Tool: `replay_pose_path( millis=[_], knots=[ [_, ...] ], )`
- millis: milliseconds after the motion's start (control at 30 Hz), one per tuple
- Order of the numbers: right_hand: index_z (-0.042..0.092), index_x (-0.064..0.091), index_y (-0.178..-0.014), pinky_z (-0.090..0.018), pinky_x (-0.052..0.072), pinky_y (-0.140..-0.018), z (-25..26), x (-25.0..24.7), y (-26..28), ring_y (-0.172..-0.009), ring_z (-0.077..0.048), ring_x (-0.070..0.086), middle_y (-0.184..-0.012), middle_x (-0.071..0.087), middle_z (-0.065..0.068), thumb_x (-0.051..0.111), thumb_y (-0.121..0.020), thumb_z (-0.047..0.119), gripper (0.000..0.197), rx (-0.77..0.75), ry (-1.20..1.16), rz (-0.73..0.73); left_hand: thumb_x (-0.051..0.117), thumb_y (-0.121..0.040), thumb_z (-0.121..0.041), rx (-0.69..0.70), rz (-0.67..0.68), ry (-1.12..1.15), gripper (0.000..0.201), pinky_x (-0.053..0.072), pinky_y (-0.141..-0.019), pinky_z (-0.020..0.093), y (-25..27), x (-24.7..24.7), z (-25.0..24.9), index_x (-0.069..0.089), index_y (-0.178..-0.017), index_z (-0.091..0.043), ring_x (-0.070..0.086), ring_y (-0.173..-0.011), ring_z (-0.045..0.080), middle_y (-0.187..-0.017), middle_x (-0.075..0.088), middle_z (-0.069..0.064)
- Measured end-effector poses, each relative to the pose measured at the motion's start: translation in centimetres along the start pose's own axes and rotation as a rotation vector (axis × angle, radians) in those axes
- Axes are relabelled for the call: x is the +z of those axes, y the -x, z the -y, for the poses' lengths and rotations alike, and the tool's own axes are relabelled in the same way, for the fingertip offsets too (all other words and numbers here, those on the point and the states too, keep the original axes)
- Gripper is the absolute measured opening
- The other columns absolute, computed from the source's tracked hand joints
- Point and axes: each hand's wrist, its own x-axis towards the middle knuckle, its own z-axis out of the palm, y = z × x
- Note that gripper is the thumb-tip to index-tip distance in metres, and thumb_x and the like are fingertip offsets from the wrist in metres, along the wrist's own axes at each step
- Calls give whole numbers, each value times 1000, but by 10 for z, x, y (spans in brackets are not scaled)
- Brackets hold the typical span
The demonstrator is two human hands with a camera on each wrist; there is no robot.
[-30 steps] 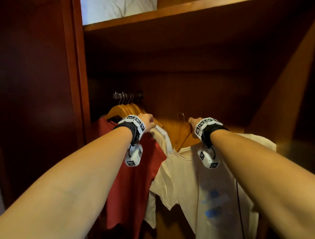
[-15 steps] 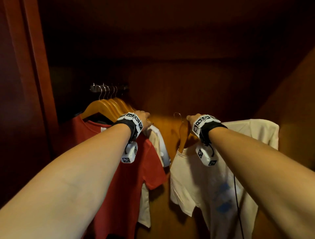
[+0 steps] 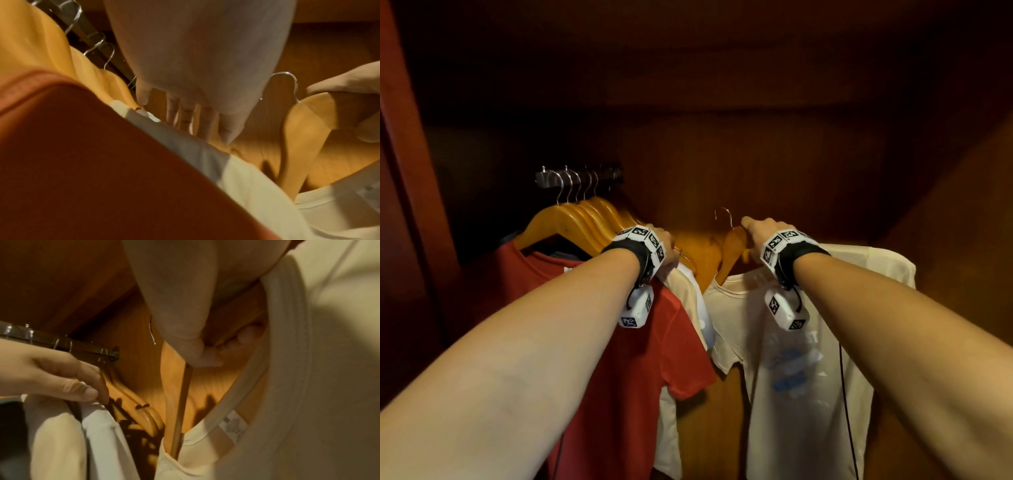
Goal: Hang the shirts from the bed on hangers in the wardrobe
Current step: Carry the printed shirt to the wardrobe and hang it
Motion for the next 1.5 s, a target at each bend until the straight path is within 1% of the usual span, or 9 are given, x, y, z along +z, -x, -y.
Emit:
replay_pose_path(
  millis=[100, 233, 433, 633, 833, 967, 1267, 1367, 1500],
  knots=[
    [28, 44, -118, -38, 43, -66, 8, -1, -3, -76, -29, 57, -87, 56, -3, 67, -88, 18, 39, -22, -33, 3, 50, -82, -55, -26, 23, -15, 42, 46, -96, 43, 2, 1, 6, 72, -103, -26, 54, -110, 31, -114, 62, 7],
    [32, 44, -115, -38, 48, -66, 17, -4, -7, -80, -31, 63, -94, 62, -5, 69, -85, 20, 41, -66, -64, 7, 45, -70, -59, -44, 95, 22, 38, 51, -91, 43, 2, 0, 18, 65, -85, -31, 60, -97, 28, -101, 67, 1],
    [29, 46, -120, -39, 52, -73, 29, -4, -13, -85, -28, 63, -103, 63, -5, 72, -86, 26, 42, -119, -149, 16, 54, -84, -50, -80, 75, 51, 31, 52, -89, 41, 12, -5, 20, 70, -92, -25, 62, -94, 26, -94, 69, 3],
    [25, 43, -131, -39, 50, -74, 47, 2, -24, -92, -29, 61, -110, 61, -7, 70, -89, 24, 50, -146, -239, -7, 52, -79, -52, -126, 89, 55, 28, 53, -87, 41, 12, -11, 29, 66, -84, -28, 63, -92, 25, -96, 70, 2],
    [23, 40, -135, -41, 50, -74, 71, 4, -42, -102, -35, 64, -116, 63, -10, 68, -91, 37, 54, -131, -226, -109, 62, -85, -45, -120, 1, 68, 28, 53, -87, 39, 16, -19, 46, 72, -99, -22, 61, -99, 24, -106, 68, 3],
    [21, 43, -130, -45, 55, -82, 90, 2, -54, -100, -34, 65, -113, 64, -10, 68, -91, 37, 49, -128, -316, -149, 57, -92, -42, -153, -55, 38, 32, 45, -96, 43, 15, -28, 59, 65, -117, -24, 50, -118, 28, -123, 56, 7],
    [14, 48, -132, -37, 51, -82, 128, -17, -78, -103, -27, 62, -114, 61, -8, 58, -98, 35, 41, -202, -381, -131, 55, -93, -44, -363, -342, -190, 51, 30, -108, 45, 25, -65, 91, 52, -137, -20, 37, -134, 31, -140, 48, 10],
    [9, 49, -129, -33, 43, -74, 144, -29, -85, -94, -23, 57, -105, 56, -7, 51, -103, 31, 34, -221, -381, -77, 54, -92, -48, -490, -303, -257, 59, 26, -111, 47, 28, -70, 103, 44, -142, -19, 32, -138, 32, -146, 42, 10],
    [5, 44, -137, -32, 41, -76, 166, -35, -95, -111, -29, 59, -122, 59, -14, 47, -105, 24, 37, -255, -399, -54, 51, -94, -50, -505, -173, -360, 64, 26, -110, 48, 29, -68, 110, 33, -149, -24, 32, -138, 32, -149, 40, 11]
  ],
)
